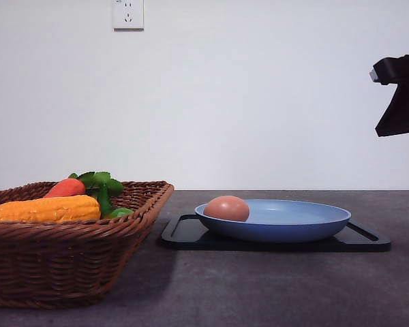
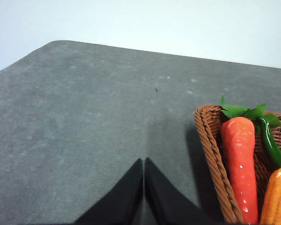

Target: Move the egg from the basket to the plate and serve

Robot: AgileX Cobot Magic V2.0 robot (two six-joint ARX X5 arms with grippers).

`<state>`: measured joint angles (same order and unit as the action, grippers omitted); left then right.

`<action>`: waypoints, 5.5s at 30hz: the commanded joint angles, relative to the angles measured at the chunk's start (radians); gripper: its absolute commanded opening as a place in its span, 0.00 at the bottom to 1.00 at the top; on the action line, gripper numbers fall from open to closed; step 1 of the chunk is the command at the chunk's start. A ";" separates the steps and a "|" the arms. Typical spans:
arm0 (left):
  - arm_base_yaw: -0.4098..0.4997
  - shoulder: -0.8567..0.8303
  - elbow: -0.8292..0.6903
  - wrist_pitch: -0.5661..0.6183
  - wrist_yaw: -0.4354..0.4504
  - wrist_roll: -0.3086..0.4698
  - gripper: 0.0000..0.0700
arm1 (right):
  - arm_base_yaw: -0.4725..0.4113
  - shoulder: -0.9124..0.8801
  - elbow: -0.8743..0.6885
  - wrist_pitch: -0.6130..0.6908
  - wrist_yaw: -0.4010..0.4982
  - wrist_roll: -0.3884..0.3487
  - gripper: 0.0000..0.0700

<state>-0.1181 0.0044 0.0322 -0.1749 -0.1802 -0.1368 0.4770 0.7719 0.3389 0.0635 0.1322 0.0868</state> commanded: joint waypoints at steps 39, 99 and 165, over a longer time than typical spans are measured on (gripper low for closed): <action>0.000 0.000 -0.022 -0.018 0.001 0.013 0.00 | -0.357 -0.711 -0.329 -0.106 -0.186 -0.112 0.00; 0.000 0.000 -0.022 -0.018 0.001 0.013 0.00 | -0.356 -0.711 -0.329 -0.214 -0.184 -0.071 0.00; 0.000 0.000 -0.022 -0.018 0.001 0.013 0.00 | -0.355 -0.711 -0.329 -0.214 -0.184 -0.071 0.00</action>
<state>-0.1181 0.0044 0.0322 -0.1749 -0.1802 -0.1368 0.1184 0.0631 0.0158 -0.1600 -0.0525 0.0048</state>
